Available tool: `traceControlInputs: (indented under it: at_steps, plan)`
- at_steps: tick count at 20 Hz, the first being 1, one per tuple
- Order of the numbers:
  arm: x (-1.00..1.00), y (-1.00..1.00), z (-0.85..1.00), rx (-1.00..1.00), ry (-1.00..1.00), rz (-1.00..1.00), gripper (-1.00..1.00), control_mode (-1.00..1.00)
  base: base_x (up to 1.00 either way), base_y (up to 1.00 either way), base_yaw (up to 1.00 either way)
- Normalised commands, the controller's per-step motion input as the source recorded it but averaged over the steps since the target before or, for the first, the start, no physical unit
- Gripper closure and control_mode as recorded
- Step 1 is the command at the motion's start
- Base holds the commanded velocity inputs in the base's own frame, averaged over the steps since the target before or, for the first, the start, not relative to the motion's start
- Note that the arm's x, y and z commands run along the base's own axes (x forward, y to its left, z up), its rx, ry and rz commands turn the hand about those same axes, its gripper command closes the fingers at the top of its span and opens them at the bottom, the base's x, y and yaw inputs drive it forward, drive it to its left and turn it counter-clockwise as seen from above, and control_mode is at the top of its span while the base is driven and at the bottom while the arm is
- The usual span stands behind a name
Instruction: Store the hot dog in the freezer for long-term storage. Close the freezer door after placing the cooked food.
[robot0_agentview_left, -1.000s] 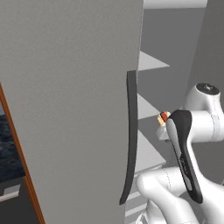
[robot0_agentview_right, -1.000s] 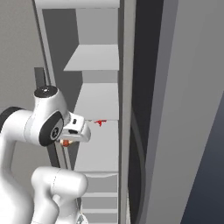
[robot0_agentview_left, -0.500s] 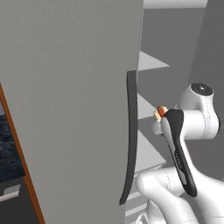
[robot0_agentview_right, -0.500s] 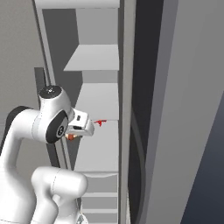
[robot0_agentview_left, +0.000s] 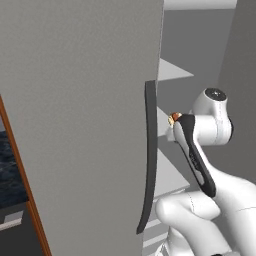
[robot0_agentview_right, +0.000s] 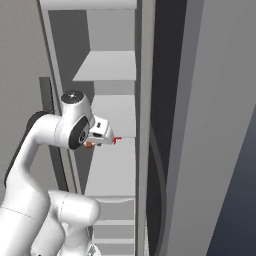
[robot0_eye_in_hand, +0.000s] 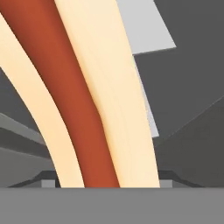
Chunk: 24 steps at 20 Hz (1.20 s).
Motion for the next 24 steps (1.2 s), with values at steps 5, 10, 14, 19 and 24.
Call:
traceControlInputs:
  at_steps: [5,10,14,19,24]
  plan:
    - [0.53,0.0,-0.01,0.07,0.0,0.0,1.0,-1.0,0.0,0.0,0.0]
    - [0.55,0.0,-0.01,0.0,0.0,0.0,1.0,-1.0,0.0,0.0,0.0]
    - [0.61,0.0,0.0,0.0,0.0,0.0,1.0,-1.0,0.0,0.0,0.0]
    - [0.54,0.0,-0.07,0.0,0.0,0.0,1.0,-1.0,0.0,0.0,0.0]
    - [0.49,0.0,-0.27,0.0,0.0,0.0,1.0,-1.0,0.0,0.0,0.0]
